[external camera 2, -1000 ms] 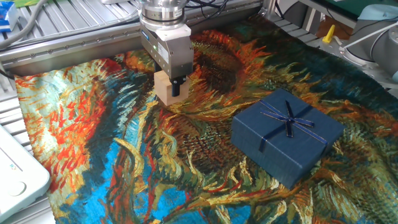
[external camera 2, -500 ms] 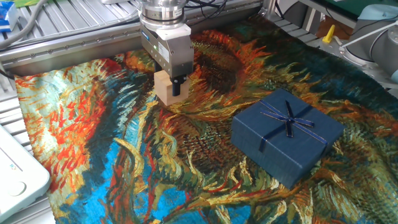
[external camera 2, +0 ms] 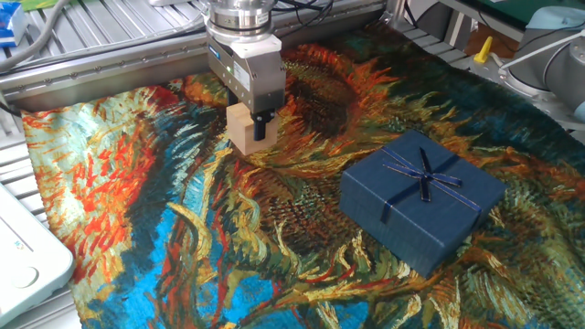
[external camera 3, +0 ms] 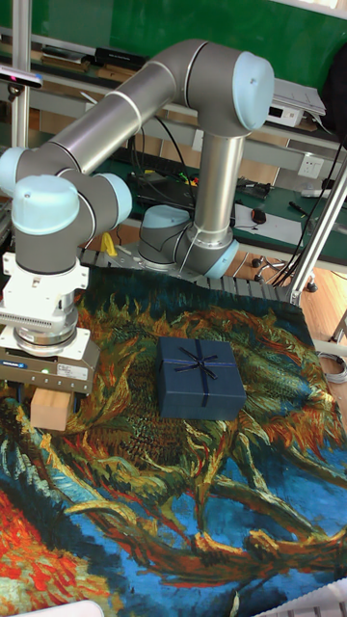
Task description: Pick up one small block
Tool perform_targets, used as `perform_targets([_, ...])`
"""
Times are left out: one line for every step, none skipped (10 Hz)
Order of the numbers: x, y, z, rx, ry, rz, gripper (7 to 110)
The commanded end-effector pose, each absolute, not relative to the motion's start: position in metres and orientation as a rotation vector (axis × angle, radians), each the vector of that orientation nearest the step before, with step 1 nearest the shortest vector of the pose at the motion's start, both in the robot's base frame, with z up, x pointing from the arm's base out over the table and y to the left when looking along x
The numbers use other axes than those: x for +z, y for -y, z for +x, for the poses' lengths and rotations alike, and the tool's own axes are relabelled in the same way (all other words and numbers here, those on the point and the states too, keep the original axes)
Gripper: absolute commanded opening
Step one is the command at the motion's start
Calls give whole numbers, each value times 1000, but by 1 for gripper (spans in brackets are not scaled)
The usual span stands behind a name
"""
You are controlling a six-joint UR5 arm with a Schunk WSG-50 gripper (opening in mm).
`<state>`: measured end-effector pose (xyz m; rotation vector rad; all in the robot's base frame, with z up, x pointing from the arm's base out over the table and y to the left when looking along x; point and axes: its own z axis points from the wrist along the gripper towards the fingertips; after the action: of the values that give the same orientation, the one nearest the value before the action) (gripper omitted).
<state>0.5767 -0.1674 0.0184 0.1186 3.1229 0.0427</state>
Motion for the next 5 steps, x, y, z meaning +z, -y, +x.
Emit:
perform_targets([20, 166, 577, 42, -3105, 137, 88])
perform_targets([21, 164, 575, 54, -3110, 138, 66])
perform_targets([21, 163, 574, 61, -3113, 138, 66])
perform_targets([21, 163, 575, 61, -3112, 138, 66])
perform_targets([21, 163, 576, 61, -3109, 135, 66])
